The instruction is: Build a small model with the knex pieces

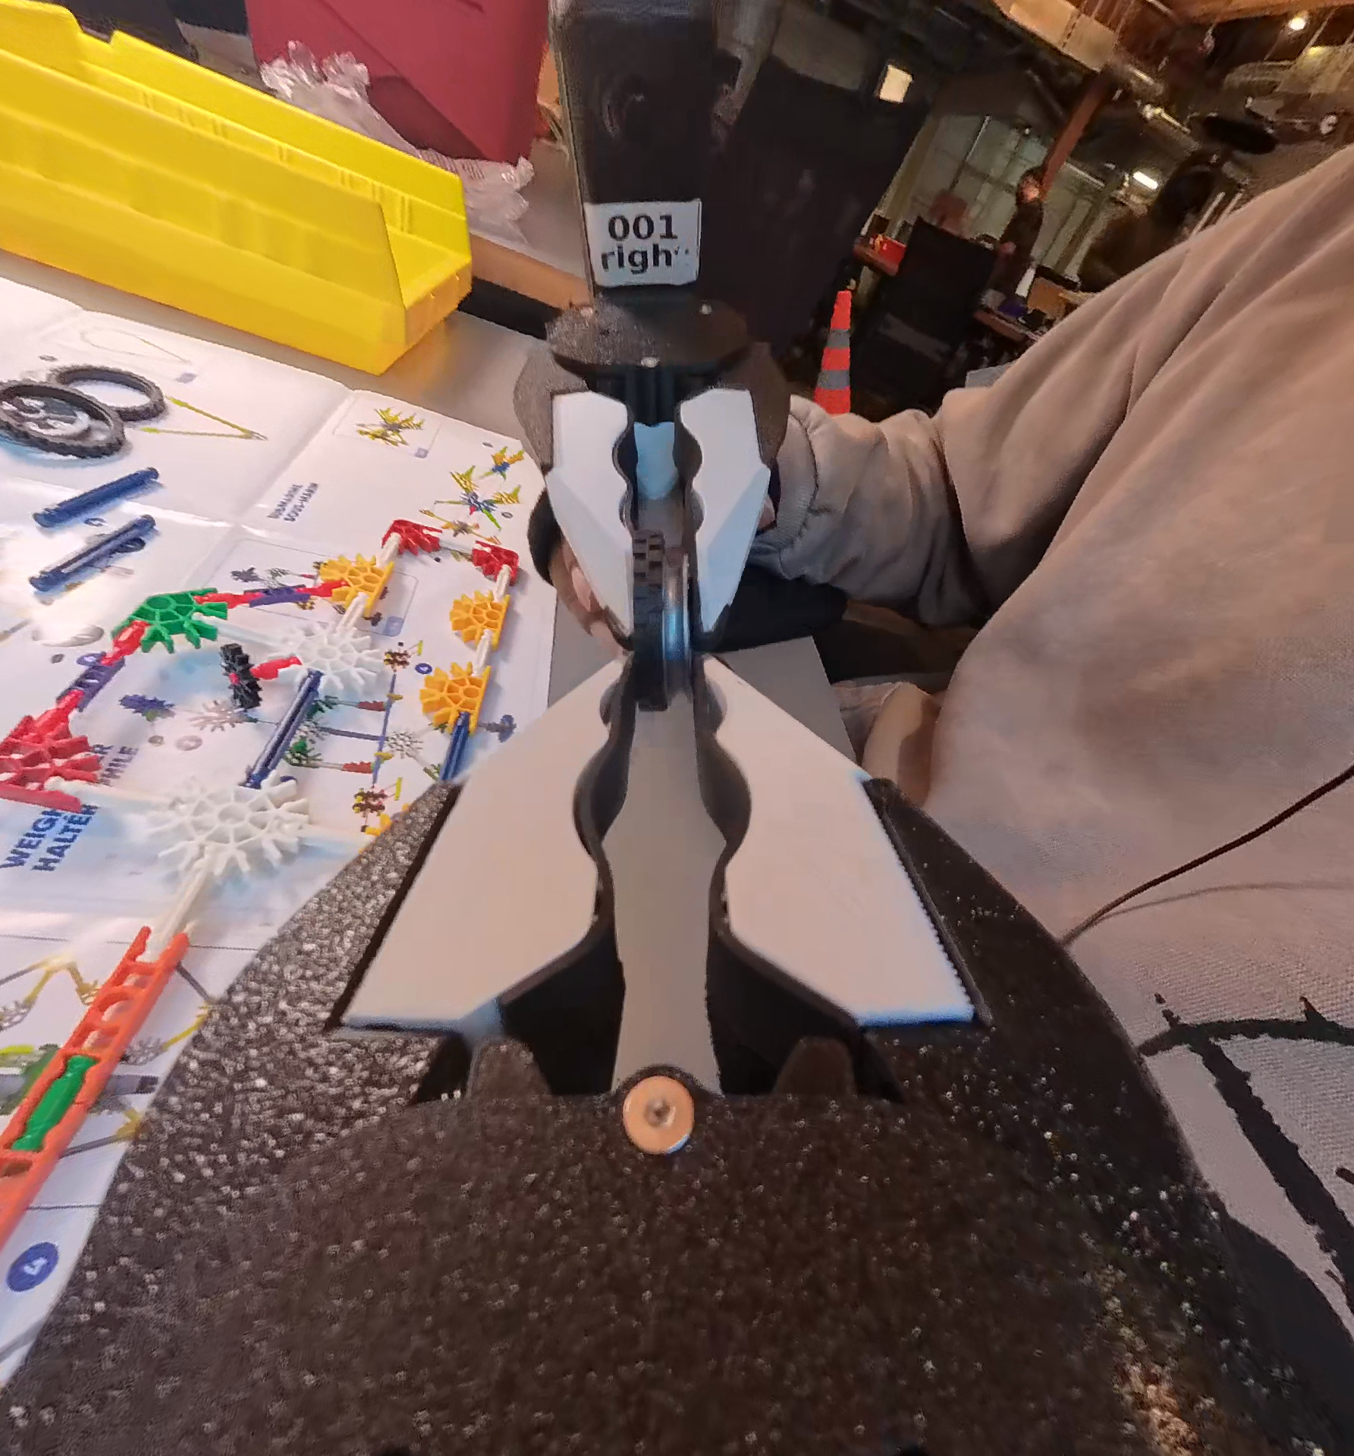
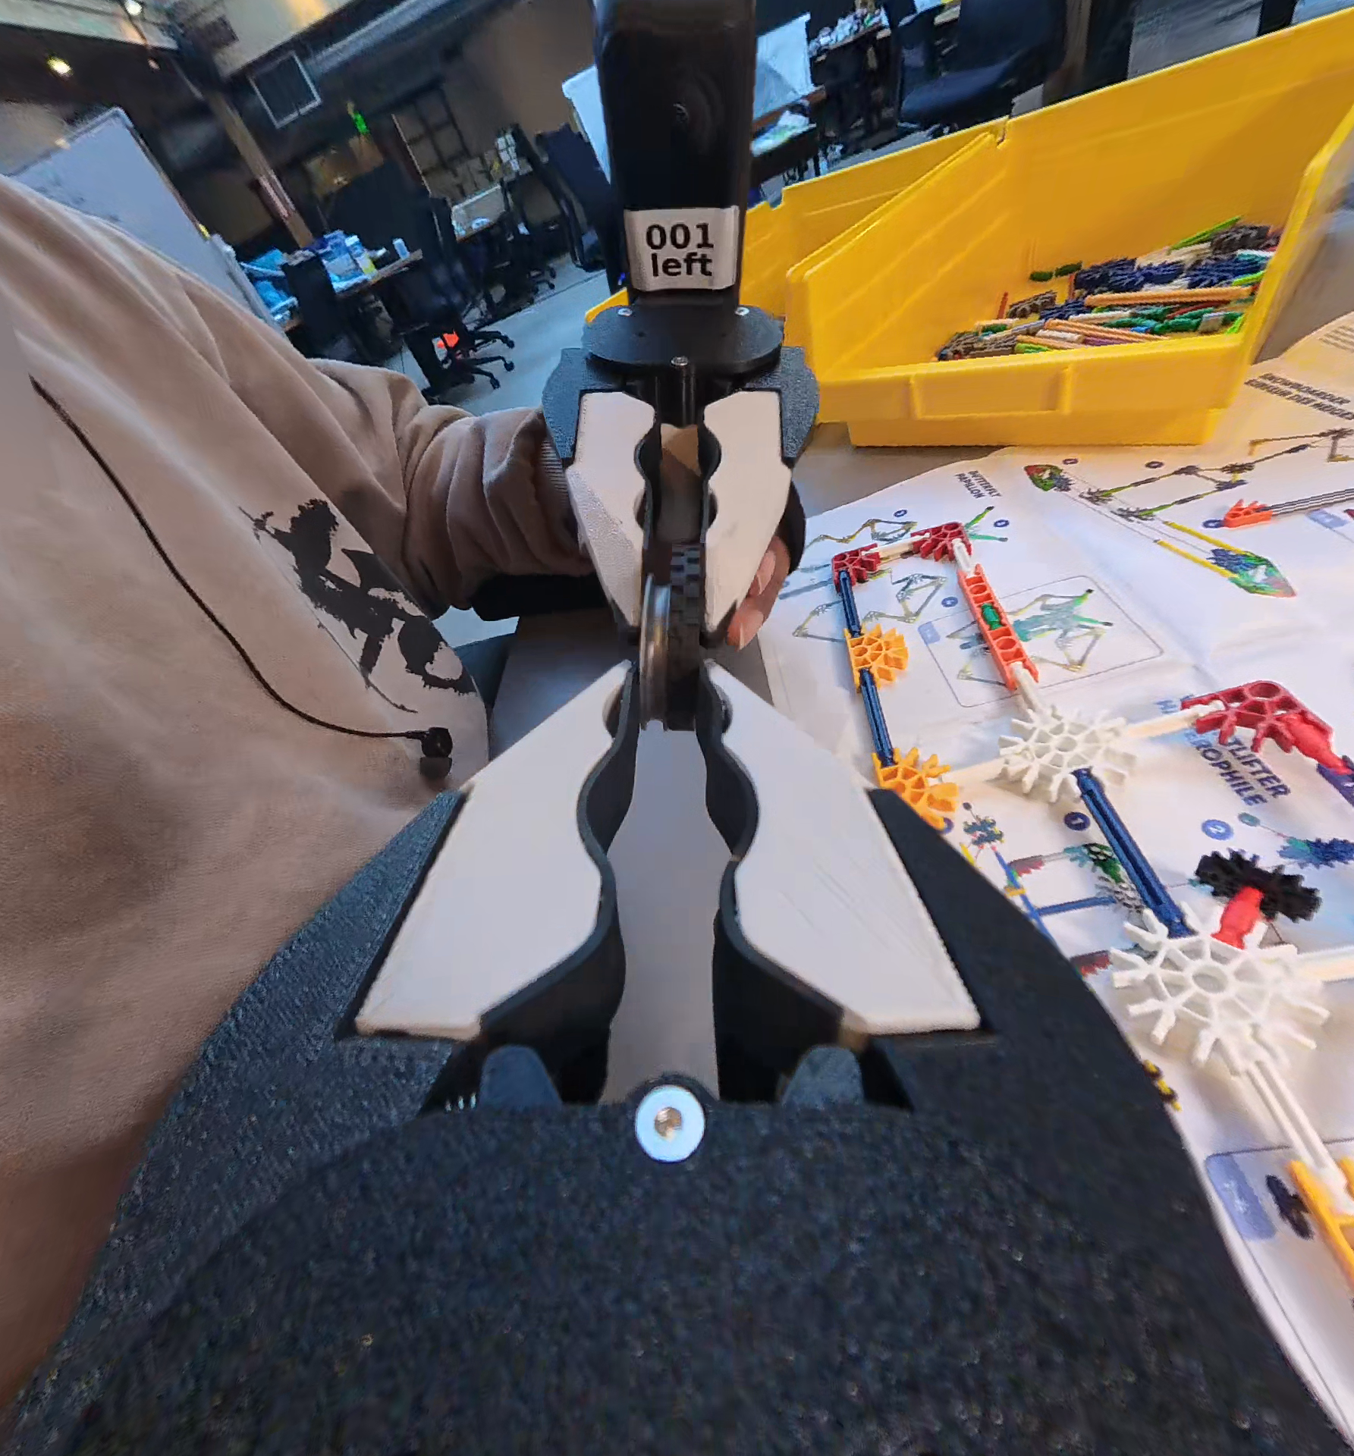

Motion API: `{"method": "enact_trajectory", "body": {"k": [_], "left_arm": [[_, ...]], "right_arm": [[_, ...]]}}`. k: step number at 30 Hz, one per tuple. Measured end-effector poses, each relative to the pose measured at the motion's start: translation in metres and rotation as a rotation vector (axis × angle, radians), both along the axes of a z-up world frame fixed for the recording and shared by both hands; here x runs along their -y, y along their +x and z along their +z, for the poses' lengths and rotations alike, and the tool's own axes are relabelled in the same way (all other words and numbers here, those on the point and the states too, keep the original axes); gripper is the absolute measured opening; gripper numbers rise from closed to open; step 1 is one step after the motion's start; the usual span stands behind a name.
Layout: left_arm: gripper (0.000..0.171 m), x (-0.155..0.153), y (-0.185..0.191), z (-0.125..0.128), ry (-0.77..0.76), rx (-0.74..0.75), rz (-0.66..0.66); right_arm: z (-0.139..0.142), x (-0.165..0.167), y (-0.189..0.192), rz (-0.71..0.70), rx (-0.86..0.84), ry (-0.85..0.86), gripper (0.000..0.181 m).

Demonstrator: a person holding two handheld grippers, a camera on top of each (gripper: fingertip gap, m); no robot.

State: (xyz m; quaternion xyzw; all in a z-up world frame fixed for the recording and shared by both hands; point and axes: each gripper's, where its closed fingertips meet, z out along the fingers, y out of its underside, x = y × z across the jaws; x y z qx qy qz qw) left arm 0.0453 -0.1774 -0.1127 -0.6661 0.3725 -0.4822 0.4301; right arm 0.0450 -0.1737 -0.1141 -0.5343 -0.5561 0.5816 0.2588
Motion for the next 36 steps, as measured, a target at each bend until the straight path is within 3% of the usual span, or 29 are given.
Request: {"method": "enact_trajectory", "body": {"k": [8,12,19,24,30,36], "left_arm": [[0.011,-0.025,-0.013,0.000,0.068,-0.053,0.179],[0.010,-0.026,-0.011,0.003,0.036,-0.017,0.186],[0.009,-0.021,0.000,-0.011,-0.181,0.042,0.117],[0.010,-0.022,0.000,-0.012,-0.184,0.062,0.090],[0.011,-0.030,-0.011,-0.014,-0.034,-0.042,0.177],[0.006,-0.027,-0.009,-0.031,-0.147,-0.090,0.147]], "right_arm": [[0.003,-0.024,-0.011,-0.102,-0.032,-0.144,0.012],[0.011,-0.026,-0.011,-0.116,-0.097,-0.144,0.012],[0.011,-0.032,-0.014,-0.181,-0.109,-0.087,0.012],[0.009,-0.036,-0.015,-0.198,-0.106,-0.102,0.012],[0.006,-0.043,-0.012,-0.201,-0.079,-0.204,0.012],[-0.012,-0.043,-0.012,-0.211,0.044,-0.274,0.012]]}}
